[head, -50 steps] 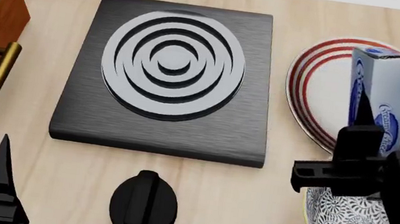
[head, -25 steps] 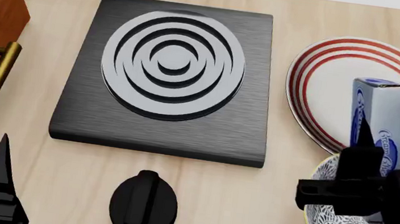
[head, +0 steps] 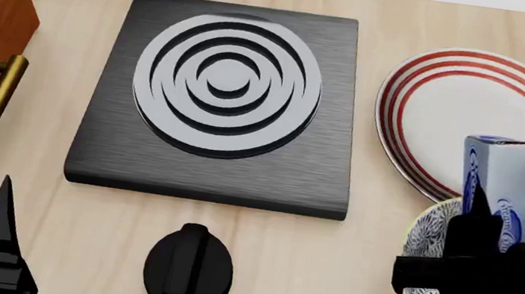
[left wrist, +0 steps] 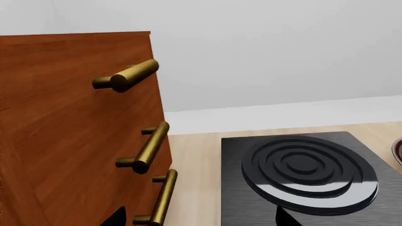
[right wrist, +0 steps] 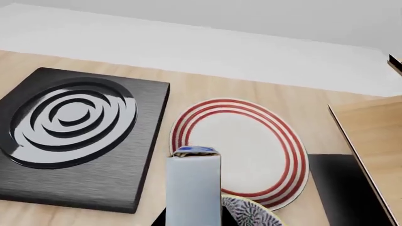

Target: Pick up the cream cheese and put it in the bowl.

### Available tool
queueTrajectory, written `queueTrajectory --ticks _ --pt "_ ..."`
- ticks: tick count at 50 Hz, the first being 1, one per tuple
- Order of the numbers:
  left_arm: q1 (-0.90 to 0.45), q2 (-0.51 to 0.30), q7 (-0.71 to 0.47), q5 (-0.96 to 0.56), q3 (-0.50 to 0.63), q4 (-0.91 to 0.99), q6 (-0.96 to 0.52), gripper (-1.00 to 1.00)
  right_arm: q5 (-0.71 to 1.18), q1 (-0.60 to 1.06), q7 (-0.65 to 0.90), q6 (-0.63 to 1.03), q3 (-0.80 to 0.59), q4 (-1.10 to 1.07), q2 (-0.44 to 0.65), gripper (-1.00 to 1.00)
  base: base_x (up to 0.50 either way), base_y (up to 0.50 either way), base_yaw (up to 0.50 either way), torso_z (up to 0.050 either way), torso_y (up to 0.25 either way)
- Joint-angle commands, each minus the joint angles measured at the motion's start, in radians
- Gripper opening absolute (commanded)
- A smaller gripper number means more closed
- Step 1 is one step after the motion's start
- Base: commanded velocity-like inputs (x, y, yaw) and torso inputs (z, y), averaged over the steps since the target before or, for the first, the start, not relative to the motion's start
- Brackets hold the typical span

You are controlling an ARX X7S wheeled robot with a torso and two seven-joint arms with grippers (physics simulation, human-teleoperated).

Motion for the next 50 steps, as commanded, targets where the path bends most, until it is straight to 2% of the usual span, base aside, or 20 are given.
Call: queueTrajectory --ticks 1,13,22,50 --pt "-0.003 -0.003 -0.004 -0.002 0.003 0.002 -0.005 1.0 -0.009 -0.007 0.002 0.007 0.012 -0.002 0.016 -1.0 0.0 0.0 0.0 0.0 0.0" --pt "-0.001 -0.004 -0.006 0.003 0.007 -0.005 0.003 1.0 -0.006 -0.048 -0.004 -0.006 0.009 0.014 0.023 -1.0 0.0 0.0 0.0 0.001 0.0" --pt "-0.007 -0.005 -0.011 -0.005 0.005 0.0 -0.006 1.0 0.024 -0.001 0.003 0.042 -0.004 0.031 0.013 -1.0 0.0 0.0 0.0 0.0 0.001" --pt "-0.009 -0.008 -0.017 -0.008 0.01 -0.006 -0.004 1.0 -0.004 -0.036 -0.017 0.037 -0.019 0.08 0.002 -1.0 0.0 0.0 0.0 0.0 0.0"
